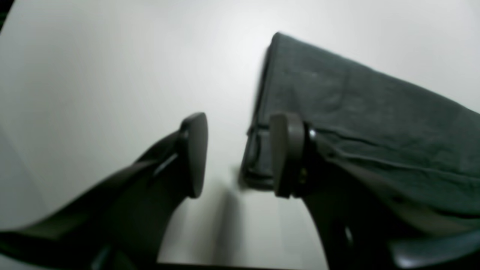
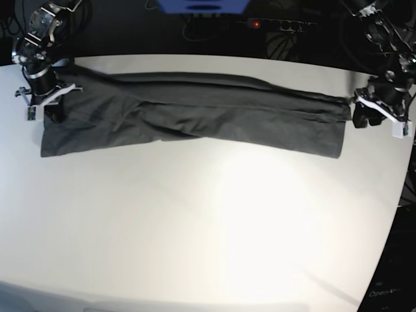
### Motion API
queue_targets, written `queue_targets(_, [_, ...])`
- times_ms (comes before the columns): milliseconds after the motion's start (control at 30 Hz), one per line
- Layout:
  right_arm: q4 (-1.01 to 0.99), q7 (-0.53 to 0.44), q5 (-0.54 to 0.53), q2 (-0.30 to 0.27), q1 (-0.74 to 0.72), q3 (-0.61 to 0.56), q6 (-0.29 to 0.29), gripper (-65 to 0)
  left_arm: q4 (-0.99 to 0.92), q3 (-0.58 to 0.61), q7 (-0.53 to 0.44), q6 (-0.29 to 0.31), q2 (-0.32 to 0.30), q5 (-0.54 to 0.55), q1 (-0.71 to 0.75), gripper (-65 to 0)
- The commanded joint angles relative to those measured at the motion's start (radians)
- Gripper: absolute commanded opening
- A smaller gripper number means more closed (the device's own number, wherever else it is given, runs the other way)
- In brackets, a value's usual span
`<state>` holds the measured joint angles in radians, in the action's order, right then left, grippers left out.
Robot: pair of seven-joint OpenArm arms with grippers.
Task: Fold the T-shirt properly
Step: 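Move the left gripper down to the strip end and grasp it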
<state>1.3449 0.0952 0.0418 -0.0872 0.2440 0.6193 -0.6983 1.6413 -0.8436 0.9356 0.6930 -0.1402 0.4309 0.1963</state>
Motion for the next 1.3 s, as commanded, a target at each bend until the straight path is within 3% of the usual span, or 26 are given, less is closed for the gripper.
queue_targets(0, [0.000, 0.051, 0.034, -0.006, 0.010, 0.001, 0.000, -64.3, -0.003, -0.003, -0.026, 0.005, -0.040, 0.024, -0.027, -38.0])
queue_targets(333, [-0.012, 0.051, 0.036, -0.006, 0.013, 0.001, 0.000, -64.4, -0.255, 0.028, 0.127, 0.005, -0.169, 0.021, -0.196, -37.1])
queue_targets(533, [-0.048, 0.051, 0.036, -0.010, 0.007, 0.000, 0.000, -64.4, -0.283, 0.198, 0.217, 0.005, -0.269, 0.027, -0.237, -24.5])
queue_targets(767, [-0.048, 0.051, 0.036, -0.010, 0.004, 0.000, 0.000, -64.4, -0.306, 0.300, 0.397, 0.005, -0.316, 0.015, -0.324, -24.7])
queue_targets(867, [-0.048, 0.051, 0.036, -0.010, 0.004, 0.000, 0.000, -64.4, -0.362, 0.303, 0.454, 0.005, -0.339, 0.013, -0.352, -28.9])
queue_targets(967, [-0.048, 0.051, 0.036, -0.010, 0.004, 0.000, 0.000, -64.4, -0.435, 0.349, 0.461, 0.005, -0.365, 0.013, -0.373, -33.4])
queue_targets(1067, [-0.048, 0.051, 0.036, -0.012, 0.004, 0.000, 0.000, -64.4, -0.501, 0.441, 0.461, 0.005, -0.395, 0.016, -0.387, -33.6])
queue_targets(1267, [-0.048, 0.051, 0.037, -0.012, 0.008, 0.000, 0.000, -64.4, -0.524, 0.445, 0.460, 0.005, -0.390, 0.027, -0.387, -33.5])
